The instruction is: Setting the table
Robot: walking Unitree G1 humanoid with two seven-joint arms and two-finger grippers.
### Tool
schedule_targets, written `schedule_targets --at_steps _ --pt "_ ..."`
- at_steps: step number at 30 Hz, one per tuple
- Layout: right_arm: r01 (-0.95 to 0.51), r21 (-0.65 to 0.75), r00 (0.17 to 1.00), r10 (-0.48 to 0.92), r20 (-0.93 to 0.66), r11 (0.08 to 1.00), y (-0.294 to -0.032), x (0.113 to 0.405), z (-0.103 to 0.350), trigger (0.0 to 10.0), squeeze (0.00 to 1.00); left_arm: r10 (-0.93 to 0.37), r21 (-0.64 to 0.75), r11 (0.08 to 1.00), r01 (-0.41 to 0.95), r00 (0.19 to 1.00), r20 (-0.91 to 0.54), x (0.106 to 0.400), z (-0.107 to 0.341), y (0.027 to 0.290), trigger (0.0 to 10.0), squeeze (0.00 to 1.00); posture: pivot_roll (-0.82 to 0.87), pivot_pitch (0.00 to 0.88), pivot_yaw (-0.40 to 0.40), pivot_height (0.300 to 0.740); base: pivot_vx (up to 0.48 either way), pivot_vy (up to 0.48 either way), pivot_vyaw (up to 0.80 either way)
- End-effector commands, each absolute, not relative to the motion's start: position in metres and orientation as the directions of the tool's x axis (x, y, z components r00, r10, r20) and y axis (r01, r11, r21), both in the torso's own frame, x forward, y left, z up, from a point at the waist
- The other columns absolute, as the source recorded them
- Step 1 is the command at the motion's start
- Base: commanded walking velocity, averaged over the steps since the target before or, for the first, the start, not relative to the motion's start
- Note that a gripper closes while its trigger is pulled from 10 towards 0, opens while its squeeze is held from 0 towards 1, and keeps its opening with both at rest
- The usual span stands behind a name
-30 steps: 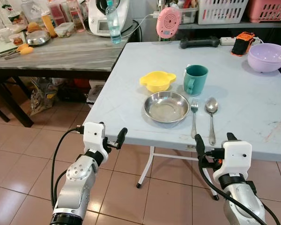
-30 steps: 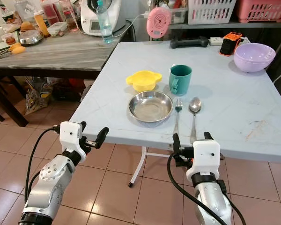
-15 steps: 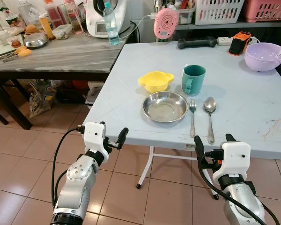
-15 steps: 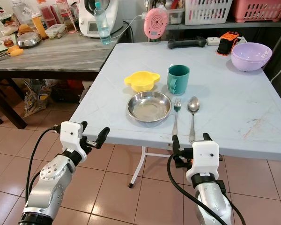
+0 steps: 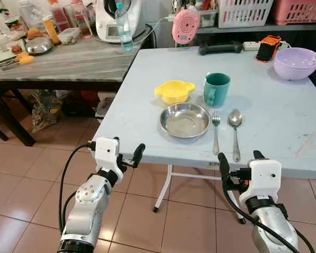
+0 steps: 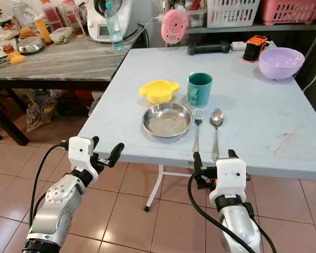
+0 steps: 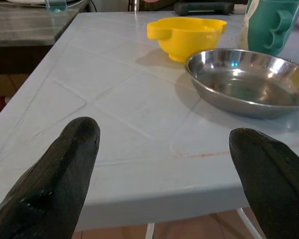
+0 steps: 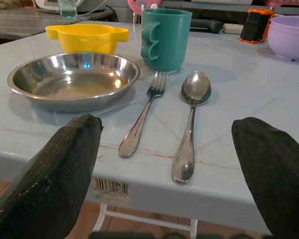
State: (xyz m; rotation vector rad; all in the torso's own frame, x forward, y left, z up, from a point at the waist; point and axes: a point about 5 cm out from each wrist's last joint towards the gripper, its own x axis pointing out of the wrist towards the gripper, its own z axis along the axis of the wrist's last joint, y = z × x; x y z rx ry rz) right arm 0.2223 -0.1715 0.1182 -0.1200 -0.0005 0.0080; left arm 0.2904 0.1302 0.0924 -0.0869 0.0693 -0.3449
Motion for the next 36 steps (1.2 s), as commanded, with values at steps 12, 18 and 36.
schedule_targets --at_steps 12,18,36 --pt "-0.04 -0.103 0.999 0.04 0.002 0.994 -0.1649 0.226 0.119 10.0 0.0 -0.329 -0.086 0.942 0.325 0.943 -0.049 0.2888 0.0919 0.135 10.0 0.0 -0.15 0.035 0.092 0.74 0.336 0.0 0.0" --pt "-0.049 -0.106 0.999 0.049 0.003 0.993 -0.1633 0.226 0.1192 10.0 0.0 -0.328 -0.085 0.943 0.323 0.943 -0.052 0.2886 0.0912 0.1351 10.0 0.0 -0.15 0.035 0.091 0.74 0.341 0.0 0.0" --pt "-0.057 -0.08 0.998 0.058 0.005 0.995 -0.1588 0.2273 0.1234 10.0 0.0 -0.347 -0.083 0.936 0.341 0.935 -0.074 0.2831 0.0873 0.1376 10.0 0.0 -0.14 0.041 0.09 0.74 0.249 0.0 0.0"
